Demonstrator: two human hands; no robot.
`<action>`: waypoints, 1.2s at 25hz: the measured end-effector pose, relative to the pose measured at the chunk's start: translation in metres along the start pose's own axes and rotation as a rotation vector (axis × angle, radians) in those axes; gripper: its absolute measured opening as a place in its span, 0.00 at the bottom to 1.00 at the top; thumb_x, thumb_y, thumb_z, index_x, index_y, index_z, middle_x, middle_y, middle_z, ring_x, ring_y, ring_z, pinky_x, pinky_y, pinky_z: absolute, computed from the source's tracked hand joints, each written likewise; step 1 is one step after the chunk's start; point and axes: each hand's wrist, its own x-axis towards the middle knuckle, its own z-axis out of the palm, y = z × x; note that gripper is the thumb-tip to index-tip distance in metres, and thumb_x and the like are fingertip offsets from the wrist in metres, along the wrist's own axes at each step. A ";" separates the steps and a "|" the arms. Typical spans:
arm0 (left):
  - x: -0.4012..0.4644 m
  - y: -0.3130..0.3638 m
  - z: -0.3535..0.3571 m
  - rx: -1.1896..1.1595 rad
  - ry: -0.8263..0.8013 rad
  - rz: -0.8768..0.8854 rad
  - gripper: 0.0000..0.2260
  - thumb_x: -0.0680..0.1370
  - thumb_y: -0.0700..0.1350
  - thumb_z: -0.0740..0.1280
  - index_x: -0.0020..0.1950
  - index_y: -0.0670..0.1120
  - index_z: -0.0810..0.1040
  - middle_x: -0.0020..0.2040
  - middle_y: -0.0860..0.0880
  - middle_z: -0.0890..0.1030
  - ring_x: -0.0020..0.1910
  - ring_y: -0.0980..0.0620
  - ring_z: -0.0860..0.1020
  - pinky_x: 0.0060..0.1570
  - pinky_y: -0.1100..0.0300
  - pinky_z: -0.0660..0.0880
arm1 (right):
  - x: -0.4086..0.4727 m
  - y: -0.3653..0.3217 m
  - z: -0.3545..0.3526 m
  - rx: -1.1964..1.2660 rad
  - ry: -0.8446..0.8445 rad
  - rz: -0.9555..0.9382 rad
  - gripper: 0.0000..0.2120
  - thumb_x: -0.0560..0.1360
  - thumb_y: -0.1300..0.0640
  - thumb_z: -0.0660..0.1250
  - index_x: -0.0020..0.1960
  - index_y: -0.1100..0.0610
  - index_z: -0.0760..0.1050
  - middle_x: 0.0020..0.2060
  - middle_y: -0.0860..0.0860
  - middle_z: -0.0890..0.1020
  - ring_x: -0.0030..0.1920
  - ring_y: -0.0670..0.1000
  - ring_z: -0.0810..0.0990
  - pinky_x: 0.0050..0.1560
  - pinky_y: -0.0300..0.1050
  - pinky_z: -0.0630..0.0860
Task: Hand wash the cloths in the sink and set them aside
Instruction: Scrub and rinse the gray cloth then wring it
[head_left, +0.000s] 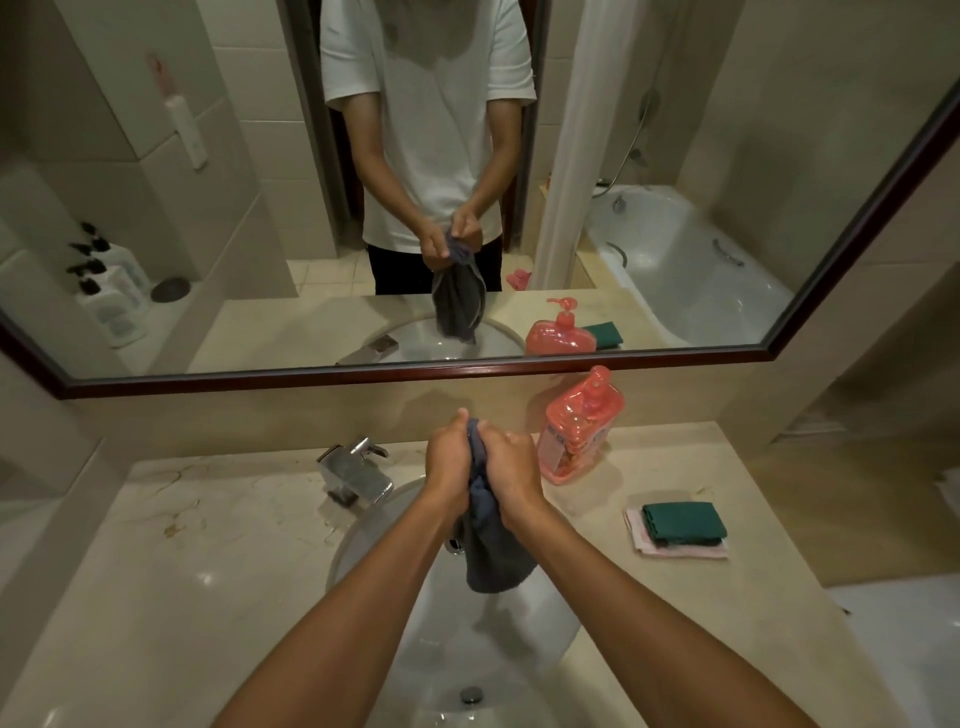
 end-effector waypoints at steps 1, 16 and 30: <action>0.001 -0.002 0.002 0.031 0.001 0.002 0.27 0.84 0.50 0.59 0.25 0.47 0.74 0.25 0.47 0.73 0.25 0.52 0.74 0.32 0.58 0.70 | 0.003 -0.001 -0.002 -0.004 0.019 -0.002 0.16 0.77 0.51 0.64 0.32 0.53 0.78 0.28 0.49 0.79 0.34 0.50 0.80 0.41 0.52 0.78; 0.013 -0.016 0.006 0.071 0.027 0.131 0.20 0.83 0.53 0.62 0.38 0.42 0.82 0.37 0.43 0.85 0.40 0.45 0.84 0.45 0.52 0.79 | 0.009 0.000 -0.023 0.244 -0.109 0.118 0.15 0.82 0.56 0.62 0.41 0.59 0.81 0.36 0.55 0.84 0.39 0.50 0.84 0.42 0.42 0.78; 0.008 0.008 0.020 0.356 0.079 0.303 0.24 0.85 0.52 0.57 0.30 0.46 0.74 0.24 0.51 0.74 0.23 0.56 0.71 0.28 0.60 0.68 | 0.014 -0.021 -0.017 -0.106 0.193 -0.254 0.13 0.82 0.50 0.62 0.40 0.53 0.73 0.34 0.48 0.79 0.35 0.44 0.78 0.39 0.44 0.75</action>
